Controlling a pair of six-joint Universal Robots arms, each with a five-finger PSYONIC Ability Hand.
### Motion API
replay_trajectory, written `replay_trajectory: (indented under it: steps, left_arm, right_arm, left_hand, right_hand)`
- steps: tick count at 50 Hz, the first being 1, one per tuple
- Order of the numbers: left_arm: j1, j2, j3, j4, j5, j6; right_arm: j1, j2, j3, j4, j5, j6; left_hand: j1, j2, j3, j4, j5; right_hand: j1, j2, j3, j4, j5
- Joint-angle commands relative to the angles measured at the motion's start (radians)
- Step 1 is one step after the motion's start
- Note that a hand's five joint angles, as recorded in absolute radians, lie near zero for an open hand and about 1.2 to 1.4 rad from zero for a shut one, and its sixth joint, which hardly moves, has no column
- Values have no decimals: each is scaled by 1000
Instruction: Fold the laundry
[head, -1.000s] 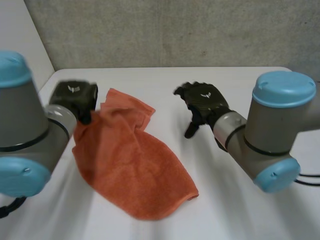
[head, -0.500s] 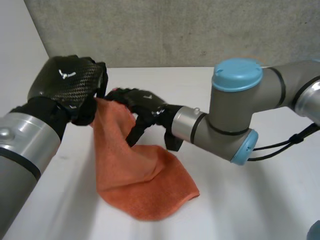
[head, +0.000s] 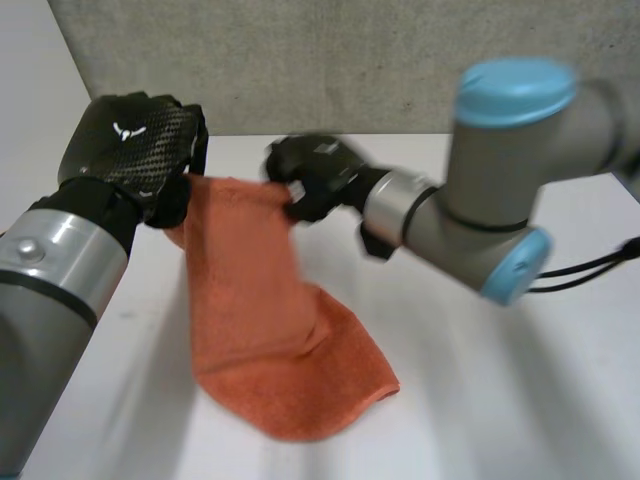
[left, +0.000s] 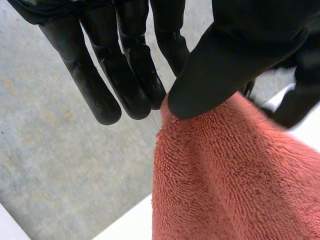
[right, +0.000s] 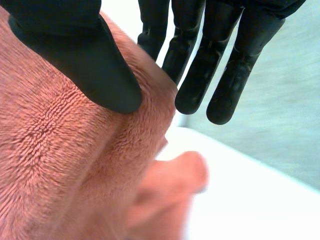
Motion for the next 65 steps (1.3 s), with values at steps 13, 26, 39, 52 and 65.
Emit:
replay_trajectory:
  steps: [13, 26, 39, 52, 65]
  left_arm:
    - [-242, -315, -6, 246, -15, -70]
    - [-349, -429, -6, 243, -43, -308]
    - [-35, -428, 154, 220, 127, -281]
    - [109, -645, 315, 150, 588, -104]
    - [117, -748, 360, 157, 756, -92]
  right_arm:
    - [-189, -607, 727, -56, 253, -420]
    - [-264, -677, 1000, -66, 350, -782]
    - [-255, -715, 1093, -311, 342, -775]
    - [-194, -938, 1098, -356, 214, -689]
    - [-121, -1053, 1025, -349, 155, -663]
  left_hand:
    - [205, 179, 180, 180, 193]
    - [10, -15, -14, -15, -2]
    - [-843, -869, -867, -868, -855]
    - [-796, -822, -820, -821, -808]
    - [-796, -822, -820, -821, -808]
  right_hand:
    - [409, 216, 215, 208, 234]
    - [409, 216, 215, 208, 234]
    - [409, 216, 215, 208, 234]
    - [409, 216, 215, 208, 234]
    - [409, 216, 215, 208, 234]
